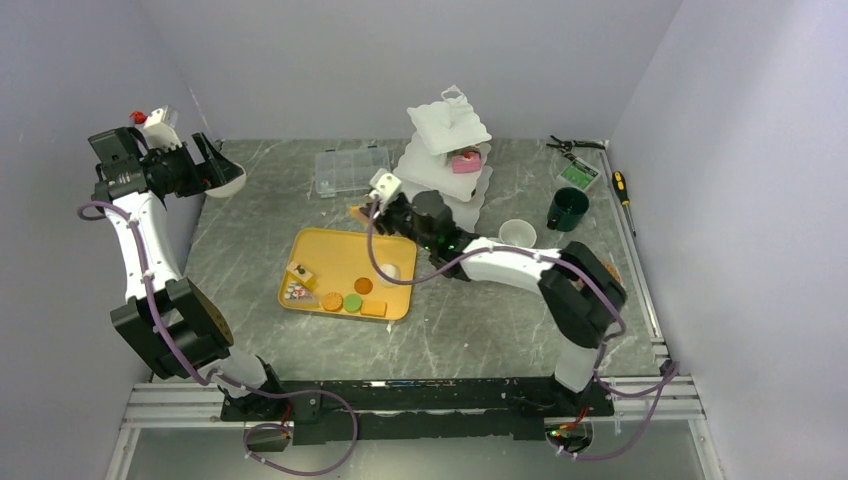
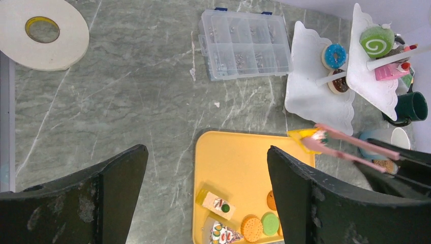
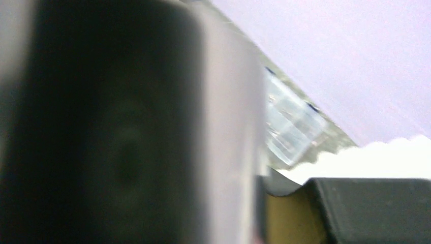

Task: Serve the afternoon tea
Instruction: Pick up the desert from the tray.

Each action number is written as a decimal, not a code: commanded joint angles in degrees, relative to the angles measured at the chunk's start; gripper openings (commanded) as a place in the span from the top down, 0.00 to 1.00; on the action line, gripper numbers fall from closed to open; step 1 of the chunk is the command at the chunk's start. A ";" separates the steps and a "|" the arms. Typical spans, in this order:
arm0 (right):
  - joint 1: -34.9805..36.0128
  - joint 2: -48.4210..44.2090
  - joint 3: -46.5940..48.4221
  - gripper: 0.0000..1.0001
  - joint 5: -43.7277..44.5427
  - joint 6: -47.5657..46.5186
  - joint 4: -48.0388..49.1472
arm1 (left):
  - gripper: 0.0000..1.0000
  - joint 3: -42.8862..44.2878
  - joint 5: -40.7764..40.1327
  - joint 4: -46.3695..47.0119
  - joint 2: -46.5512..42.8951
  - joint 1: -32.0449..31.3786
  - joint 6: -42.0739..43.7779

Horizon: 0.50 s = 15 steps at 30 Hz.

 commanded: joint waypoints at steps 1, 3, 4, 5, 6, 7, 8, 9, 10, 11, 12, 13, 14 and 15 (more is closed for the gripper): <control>-1.56 -7.90 -8.42 0.66 10.22 1.21 8.64 | 0.07 0.73 2.45 1.47 -2.43 0.57 -0.74; -1.97 -10.58 -12.47 0.66 14.08 0.60 10.25 | 0.07 0.42 2.68 1.69 -2.50 0.65 -0.84; -2.29 -11.80 -14.41 0.66 16.07 0.36 11.12 | 0.07 0.35 2.85 1.66 -2.45 0.59 -0.88; -2.69 -13.13 -16.26 0.66 17.49 0.36 11.87 | 0.07 0.22 2.89 1.59 -2.45 0.58 -0.83; -3.10 -14.28 -17.87 0.66 18.73 0.52 12.32 | 0.07 0.23 2.89 1.55 -2.39 0.59 -0.77; -3.57 -15.55 -19.59 0.66 19.82 0.75 12.73 | 0.07 0.27 2.81 1.51 -2.39 0.60 -0.73; -3.99 -16.86 -21.11 0.66 20.87 0.98 13.39 | 0.07 0.29 2.75 1.55 -2.38 0.60 -0.70; -4.46 -17.91 -22.87 0.66 21.79 1.08 14.20 | 0.07 0.29 2.77 1.60 -2.43 0.64 -0.72; -4.90 -19.04 -24.40 0.66 22.59 1.22 14.87 | 0.07 0.29 2.88 1.60 -2.51 0.72 -0.74; -5.46 -19.92 -25.57 0.65 23.22 1.41 15.37 | 0.07 0.22 3.04 1.69 -2.48 0.69 -0.85; -5.98 -20.64 -26.65 0.65 23.59 1.52 15.57 | 0.07 0.14 3.18 1.78 -2.48 0.66 -1.01; -6.43 -21.22 -27.50 0.65 24.06 1.54 15.79 | 0.07 0.05 3.35 1.89 -2.43 0.71 -1.20; -6.96 -21.75 -28.20 0.65 24.41 1.35 16.07 | 0.07 -0.03 3.51 1.95 -2.47 0.67 -1.45; -7.35 -22.22 -28.94 0.65 24.77 1.22 16.37 | 0.07 -0.06 3.59 1.94 -2.47 0.68 -1.61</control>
